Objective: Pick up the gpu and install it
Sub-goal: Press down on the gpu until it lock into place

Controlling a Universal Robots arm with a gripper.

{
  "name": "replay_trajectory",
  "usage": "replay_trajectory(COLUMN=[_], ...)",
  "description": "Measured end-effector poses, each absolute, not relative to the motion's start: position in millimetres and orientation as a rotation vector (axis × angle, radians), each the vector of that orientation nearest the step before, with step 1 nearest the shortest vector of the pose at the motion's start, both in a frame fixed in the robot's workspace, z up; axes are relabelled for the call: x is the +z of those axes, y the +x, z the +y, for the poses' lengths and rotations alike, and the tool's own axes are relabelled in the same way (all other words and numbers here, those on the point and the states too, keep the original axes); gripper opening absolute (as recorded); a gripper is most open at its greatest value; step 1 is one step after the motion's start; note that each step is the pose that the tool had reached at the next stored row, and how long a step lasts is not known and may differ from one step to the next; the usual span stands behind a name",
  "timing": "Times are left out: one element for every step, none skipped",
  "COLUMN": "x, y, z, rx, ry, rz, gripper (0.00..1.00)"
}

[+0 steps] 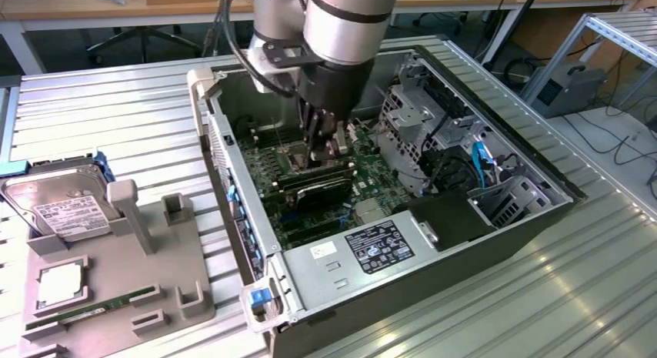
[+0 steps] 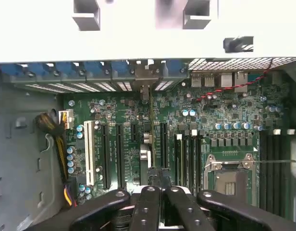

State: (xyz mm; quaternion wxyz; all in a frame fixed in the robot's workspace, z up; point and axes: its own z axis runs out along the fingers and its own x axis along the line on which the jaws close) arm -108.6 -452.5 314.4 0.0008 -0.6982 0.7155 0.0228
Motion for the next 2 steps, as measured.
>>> replay_trajectory(x=[323.6, 325.8], y=[-108.6, -108.5], z=[-452.5, -452.5], rx=[0.072, 0.072], ry=[-2.192, -2.193], rz=[2.247, 2.247], gripper=[0.11, 0.11])
